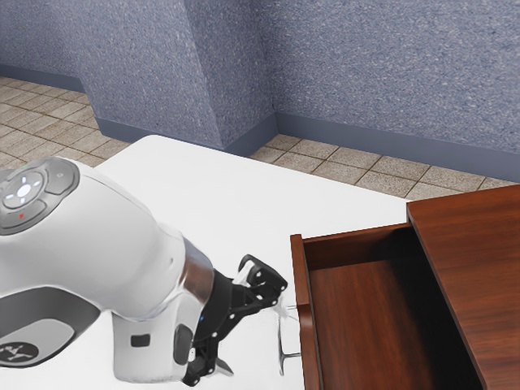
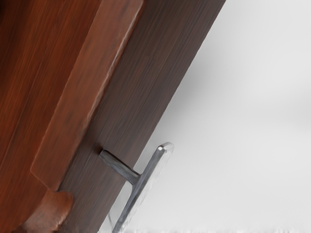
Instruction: Pull the drawer handle with one arm to open the drawer
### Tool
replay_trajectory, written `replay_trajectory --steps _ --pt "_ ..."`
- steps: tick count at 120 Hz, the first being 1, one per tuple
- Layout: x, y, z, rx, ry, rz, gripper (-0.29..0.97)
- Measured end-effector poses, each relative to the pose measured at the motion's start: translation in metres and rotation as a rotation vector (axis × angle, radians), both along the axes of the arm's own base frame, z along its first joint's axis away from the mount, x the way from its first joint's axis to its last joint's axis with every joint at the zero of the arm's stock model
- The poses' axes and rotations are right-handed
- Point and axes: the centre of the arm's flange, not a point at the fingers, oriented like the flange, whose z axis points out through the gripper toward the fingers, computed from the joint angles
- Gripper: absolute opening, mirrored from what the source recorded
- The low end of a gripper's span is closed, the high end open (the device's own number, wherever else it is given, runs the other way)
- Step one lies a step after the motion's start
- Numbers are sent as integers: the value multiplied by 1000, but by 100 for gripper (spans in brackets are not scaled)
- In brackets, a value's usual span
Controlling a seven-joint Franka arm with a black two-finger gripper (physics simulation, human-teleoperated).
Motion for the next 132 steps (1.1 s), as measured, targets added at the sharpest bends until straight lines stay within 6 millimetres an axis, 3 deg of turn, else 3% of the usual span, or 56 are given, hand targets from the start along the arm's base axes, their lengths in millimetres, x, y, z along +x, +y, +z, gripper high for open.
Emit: replay_trajectory --steps 21,36,65,80,106,132 --pt "28 0 26 6 -34 62 68" --pt "51 22 40 25 -34 187 68" --pt "93 37 38 46 35 382 68" --pt "124 58 44 31 51 511 68" --pt "158 117 40 -41 87 787 68" --pt "163 156 43 -134 107 1043 68"
